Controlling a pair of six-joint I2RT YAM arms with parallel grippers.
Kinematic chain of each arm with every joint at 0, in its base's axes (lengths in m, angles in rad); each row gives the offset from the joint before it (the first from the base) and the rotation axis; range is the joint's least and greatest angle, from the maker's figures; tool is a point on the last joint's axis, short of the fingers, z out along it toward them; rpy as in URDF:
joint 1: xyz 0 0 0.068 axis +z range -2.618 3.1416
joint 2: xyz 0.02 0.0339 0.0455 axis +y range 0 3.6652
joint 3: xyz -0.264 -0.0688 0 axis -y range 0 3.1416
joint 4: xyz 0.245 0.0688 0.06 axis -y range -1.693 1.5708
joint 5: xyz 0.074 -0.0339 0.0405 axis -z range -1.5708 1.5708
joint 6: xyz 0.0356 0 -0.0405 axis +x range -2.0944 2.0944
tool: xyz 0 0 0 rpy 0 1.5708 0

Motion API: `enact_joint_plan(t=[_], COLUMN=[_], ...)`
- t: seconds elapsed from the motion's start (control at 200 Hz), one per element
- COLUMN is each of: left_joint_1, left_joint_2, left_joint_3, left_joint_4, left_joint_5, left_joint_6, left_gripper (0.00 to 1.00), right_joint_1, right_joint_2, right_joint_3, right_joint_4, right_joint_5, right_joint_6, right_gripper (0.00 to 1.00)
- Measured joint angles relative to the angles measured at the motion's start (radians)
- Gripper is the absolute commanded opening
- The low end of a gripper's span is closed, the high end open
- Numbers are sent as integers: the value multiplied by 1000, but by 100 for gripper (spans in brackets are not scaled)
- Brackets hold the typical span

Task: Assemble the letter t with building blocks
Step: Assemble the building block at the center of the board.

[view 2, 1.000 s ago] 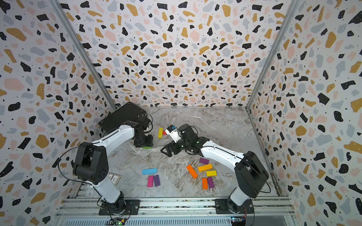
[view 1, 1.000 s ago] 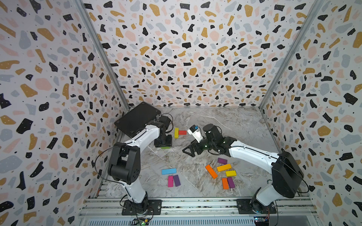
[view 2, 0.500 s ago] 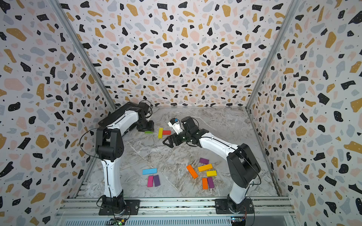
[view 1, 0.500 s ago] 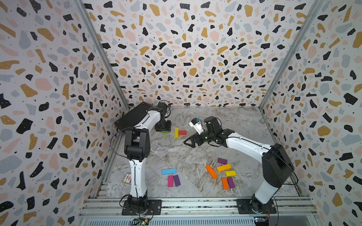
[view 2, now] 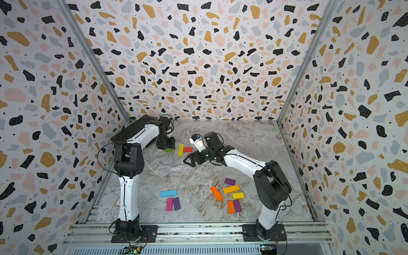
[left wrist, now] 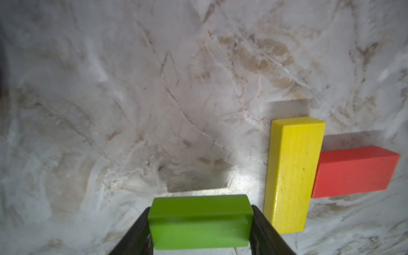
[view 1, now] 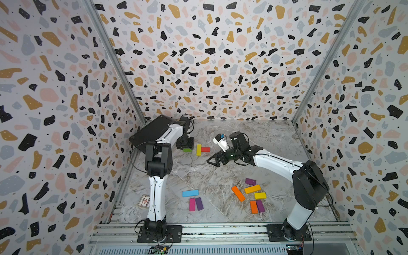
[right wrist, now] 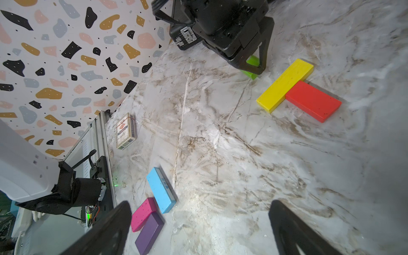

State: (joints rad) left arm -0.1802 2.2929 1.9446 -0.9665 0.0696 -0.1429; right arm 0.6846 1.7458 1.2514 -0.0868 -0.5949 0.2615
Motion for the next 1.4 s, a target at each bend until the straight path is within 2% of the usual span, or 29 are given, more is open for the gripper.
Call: enact_joint_plan(t=[0.481,0.681,0.971,1.211,1.402], left_joint_1=[0,0,-1,-6,-8], left_joint_2=[45,55,61,66,66], left_joint_3=[20,45,46,52,52], left_joint_4=[1,2,-1,-6,-7], left_joint_5=[27,37,53,53,53], left_joint_6=[-4,-7,-6,-6,-6], left_gripper=[46,52,53,60,62], right_joint_1=[0,0,0,0,0], right_joint_2=[8,8,8,8,8], right_joint_3=[0,0,0,0,0], right_joint_4=[11,11,11,11,11], right_joint_5=[-11,-20,-22,-23,-23], right_joint_6=[5,8,8,8,8], right_gripper=[100,100,100,100,100])
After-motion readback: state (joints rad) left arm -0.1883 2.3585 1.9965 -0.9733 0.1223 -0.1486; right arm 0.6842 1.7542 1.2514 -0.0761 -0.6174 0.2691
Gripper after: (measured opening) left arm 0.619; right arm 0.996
